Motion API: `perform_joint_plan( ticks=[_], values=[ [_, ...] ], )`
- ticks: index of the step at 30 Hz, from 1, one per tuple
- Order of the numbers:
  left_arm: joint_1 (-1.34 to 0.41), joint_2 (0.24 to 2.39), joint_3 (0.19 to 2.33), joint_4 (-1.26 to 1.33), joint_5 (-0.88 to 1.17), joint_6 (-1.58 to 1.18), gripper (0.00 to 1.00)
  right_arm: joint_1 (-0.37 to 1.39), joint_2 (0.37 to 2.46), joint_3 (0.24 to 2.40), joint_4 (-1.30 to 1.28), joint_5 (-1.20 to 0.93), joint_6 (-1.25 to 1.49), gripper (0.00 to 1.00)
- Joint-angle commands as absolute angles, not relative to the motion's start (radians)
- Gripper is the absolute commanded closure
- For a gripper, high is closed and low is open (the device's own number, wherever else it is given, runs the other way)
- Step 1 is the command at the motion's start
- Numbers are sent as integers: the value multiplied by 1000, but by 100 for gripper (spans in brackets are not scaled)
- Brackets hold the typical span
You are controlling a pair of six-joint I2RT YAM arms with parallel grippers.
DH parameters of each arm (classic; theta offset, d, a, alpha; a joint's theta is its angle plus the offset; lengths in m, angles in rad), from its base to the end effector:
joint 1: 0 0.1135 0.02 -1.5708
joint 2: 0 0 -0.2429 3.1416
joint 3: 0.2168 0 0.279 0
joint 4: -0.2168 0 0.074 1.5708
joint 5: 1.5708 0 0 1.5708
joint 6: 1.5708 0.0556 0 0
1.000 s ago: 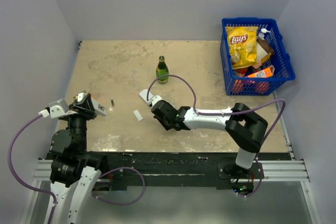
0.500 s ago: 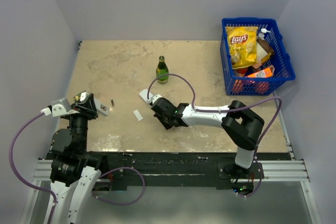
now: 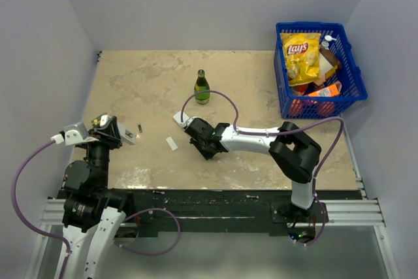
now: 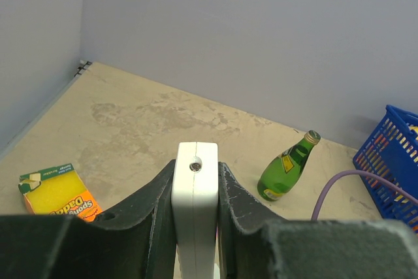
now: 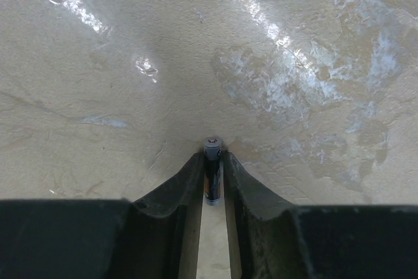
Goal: Load the batteries into the remote control
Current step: Place the battery at the center of the board, then pick up the battery from the center of the board.
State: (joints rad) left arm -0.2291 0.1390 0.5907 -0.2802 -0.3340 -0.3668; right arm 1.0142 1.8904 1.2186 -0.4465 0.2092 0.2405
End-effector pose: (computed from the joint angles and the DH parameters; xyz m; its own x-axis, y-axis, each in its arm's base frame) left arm 0.1240 -0.0102 0.3417 0.1910 -0.3924 -0.8997 -0.0338 0.9134 -0.4056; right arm 0.2227 0.3361 0.1060 -0.6479 -0.6002 -0.4691 -0.6469 0.7587 -0.0773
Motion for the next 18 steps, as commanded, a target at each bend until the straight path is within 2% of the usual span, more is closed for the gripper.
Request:
perform_joint_plan(
  ticks=[1,13,14,15,18],
  values=[
    [-224,132,586,-262,-316,-376,100,996,1953,1268,-554,153,219,76],
    [-224,133,583,-268,-288,-387,100,973,2071,1364,-607,137,203,74],
    [-224,141,584,-271,-282,-387,100,973,2072,1365,-609,147,199,76],
    [-224,144,584,-272,-276,-391,100,973,2074,1365,-609,152,199,85],
    [-222,150,580,-270,-253,-406,100,973,2066,1361,-617,161,196,94]
  ],
)
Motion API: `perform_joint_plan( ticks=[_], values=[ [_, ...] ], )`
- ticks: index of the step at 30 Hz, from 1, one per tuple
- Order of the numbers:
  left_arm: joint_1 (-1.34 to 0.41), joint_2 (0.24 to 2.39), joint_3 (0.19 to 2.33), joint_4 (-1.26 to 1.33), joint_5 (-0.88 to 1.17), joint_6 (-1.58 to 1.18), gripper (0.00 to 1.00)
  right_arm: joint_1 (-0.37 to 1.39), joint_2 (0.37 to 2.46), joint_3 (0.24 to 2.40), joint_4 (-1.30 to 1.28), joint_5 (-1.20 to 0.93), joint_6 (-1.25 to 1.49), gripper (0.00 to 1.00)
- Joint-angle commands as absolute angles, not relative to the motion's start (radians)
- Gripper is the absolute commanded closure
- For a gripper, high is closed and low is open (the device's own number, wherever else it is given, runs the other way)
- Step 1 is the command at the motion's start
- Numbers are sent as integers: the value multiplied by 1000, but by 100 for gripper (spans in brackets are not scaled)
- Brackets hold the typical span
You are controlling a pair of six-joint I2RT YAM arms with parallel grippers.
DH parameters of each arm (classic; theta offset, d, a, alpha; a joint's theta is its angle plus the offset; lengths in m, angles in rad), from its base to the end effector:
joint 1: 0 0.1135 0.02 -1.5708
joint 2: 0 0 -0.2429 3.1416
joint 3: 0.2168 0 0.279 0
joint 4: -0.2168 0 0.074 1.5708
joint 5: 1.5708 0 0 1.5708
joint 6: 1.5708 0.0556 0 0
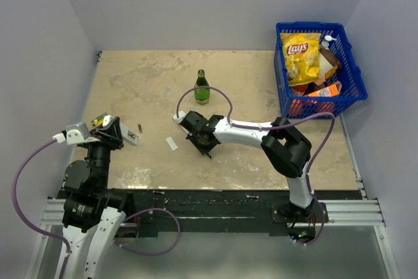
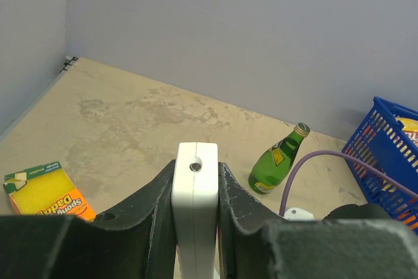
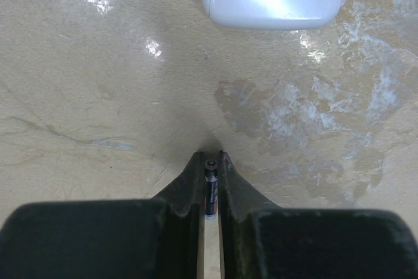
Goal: Load the batteries into the remote control
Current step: Pick up the battery from the center of the board.
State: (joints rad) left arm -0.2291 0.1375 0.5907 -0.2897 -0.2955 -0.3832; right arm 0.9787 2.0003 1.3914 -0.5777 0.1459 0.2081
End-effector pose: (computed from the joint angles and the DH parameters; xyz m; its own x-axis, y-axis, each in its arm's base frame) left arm 0.1240 -0.0123 0.3408 0.1704 -0.4070 -0.8974 0.0012 0.9108 -0.4129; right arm 0.2452 0.3501 0.1081 -0.6696 -0.6293 -0.3946 -0.6666 0.7434 -0.0544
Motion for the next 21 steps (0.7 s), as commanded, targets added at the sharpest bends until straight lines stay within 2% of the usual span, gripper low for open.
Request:
perform_joint_plan(
  ticks=[1,9,11,15,17,21],
  values=[
    [-224,153,580,-268,-236,-413,100,973,2059,1358,-620,161,198,96],
    [-224,195,575,-250,-187,-436,100,973,1993,1347,-604,143,175,98],
    [-224,196,574,-250,-186,-436,100,973,1999,1350,-601,141,166,94],
    [-224,195,572,-252,-186,-430,100,973,2025,1347,-600,146,160,79],
    [-224,195,571,-252,-186,-428,100,973,2023,1342,-601,144,163,79],
    [-224,198,572,-250,-183,-428,100,973,1997,1350,-617,147,176,69]
  ],
)
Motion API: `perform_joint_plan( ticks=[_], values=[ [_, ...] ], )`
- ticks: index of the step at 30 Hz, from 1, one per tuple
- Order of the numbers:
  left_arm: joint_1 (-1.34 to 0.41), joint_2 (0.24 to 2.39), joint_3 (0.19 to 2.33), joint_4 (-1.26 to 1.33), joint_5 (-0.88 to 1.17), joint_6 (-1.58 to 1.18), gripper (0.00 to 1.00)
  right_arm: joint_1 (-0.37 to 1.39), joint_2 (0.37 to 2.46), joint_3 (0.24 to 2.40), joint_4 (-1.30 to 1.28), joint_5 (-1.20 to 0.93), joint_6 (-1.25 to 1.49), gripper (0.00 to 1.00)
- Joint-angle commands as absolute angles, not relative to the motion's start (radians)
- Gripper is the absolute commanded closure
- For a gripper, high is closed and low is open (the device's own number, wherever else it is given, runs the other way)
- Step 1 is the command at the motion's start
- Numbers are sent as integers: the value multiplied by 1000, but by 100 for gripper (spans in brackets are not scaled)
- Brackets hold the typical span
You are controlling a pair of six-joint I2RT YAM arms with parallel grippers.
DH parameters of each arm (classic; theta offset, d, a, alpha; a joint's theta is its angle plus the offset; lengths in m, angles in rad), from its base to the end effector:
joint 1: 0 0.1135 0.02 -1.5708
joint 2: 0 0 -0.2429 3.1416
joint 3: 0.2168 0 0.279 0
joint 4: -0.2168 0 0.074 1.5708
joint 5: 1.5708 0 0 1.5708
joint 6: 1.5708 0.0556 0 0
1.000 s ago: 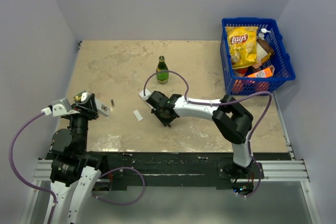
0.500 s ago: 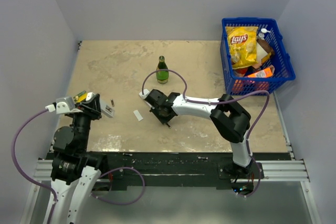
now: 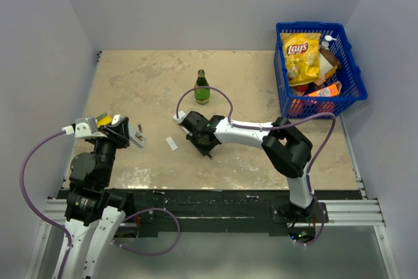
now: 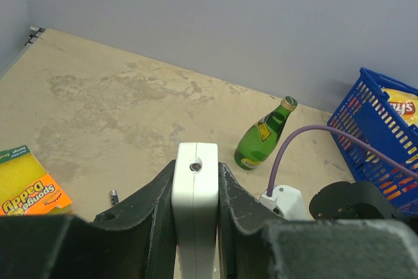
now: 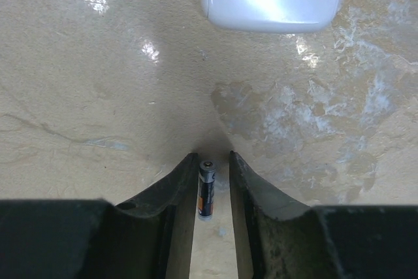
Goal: Load the batteries into the remote control
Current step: Pick up the battery from the center of the board.
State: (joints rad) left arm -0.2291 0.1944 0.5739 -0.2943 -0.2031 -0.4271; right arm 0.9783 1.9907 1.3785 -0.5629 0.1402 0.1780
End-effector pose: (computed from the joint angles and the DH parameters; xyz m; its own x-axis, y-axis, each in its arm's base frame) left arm 0.1394 -0.0210 0.3280 0.0644 -0.4316 -0.8998 0.0586 0.9017 -0.4283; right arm 0.2445 0.3492 0.1088 -0.6473 -0.6475 -0.4022 -0.6876 0.7237 -0.0587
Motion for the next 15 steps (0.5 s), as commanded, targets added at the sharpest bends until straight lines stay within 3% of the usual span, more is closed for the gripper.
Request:
perform_joint_plan(
  ticks=[1,7,15],
  values=[
    [-224,198,572,-250,-181,-428,100,973,1993,1353,-626,150,178,67],
    [-224,195,571,-247,-176,-428,100,973,1991,1350,-653,150,184,65],
    [-224,199,569,-242,-166,-431,100,973,1983,1316,-663,110,201,70]
  ],
)
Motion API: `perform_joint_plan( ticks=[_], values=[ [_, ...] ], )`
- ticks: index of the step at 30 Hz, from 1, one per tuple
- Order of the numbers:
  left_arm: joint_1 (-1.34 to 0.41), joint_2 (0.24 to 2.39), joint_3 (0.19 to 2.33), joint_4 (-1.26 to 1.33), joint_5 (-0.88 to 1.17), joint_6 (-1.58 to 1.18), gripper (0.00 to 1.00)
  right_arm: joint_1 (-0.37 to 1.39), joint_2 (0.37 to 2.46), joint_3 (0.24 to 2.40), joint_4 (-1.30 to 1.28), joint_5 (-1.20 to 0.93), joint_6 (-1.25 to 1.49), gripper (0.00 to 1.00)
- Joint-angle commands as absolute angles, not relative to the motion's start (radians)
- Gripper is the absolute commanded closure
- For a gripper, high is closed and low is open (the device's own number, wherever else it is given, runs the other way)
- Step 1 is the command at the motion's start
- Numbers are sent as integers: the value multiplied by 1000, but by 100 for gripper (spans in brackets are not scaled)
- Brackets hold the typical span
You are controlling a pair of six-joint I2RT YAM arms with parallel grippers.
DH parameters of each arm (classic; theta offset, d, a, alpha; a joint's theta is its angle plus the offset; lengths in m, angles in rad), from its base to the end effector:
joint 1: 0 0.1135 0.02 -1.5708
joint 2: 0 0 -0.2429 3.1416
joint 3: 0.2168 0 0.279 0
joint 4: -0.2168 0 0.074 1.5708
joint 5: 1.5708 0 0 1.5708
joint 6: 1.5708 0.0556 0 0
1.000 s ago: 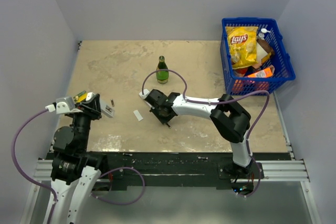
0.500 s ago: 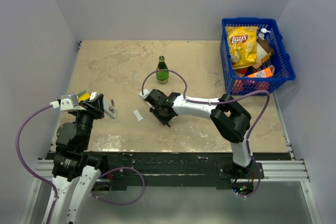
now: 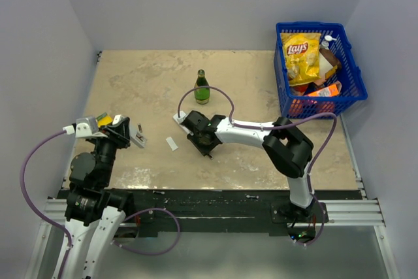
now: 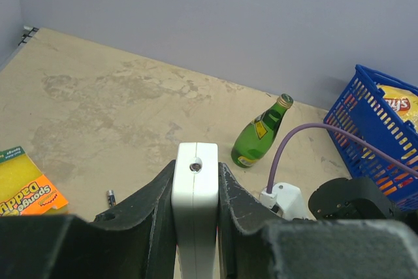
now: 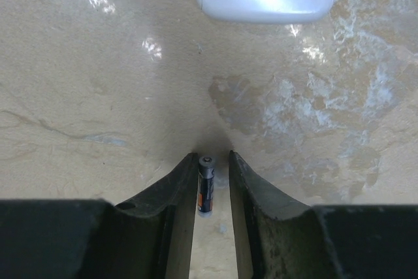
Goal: Load the batteries into the remote control
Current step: Pick up the battery from the center of the board.
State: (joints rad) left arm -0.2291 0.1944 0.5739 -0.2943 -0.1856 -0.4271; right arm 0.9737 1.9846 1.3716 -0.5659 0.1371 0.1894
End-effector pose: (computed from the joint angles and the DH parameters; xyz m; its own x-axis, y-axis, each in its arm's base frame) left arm 0.1394 -0.0220 0.3281 0.0571 -0.4314 -0.9004 0.0745 0.9012 -0.4270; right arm 0.2449 0.3467 0.1089 -0.6590 -0.6376 -0.3989 -0.6779 0.7333 -0.0521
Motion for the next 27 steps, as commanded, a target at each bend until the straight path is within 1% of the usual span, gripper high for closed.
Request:
perform_joint_plan(
  ticks=[1,10,24,27],
  values=[
    [-224,199,569,-241,-164,-433,100,973,1980,1312,-666,103,201,71],
    [-224,204,569,-239,-161,-434,100,971,1996,1295,-657,75,195,72],
    [-224,207,568,-245,-156,-436,100,973,2060,1341,-627,51,181,71],
    [-224,212,566,-244,-147,-442,100,973,2069,1351,-620,31,175,73]
  ],
)
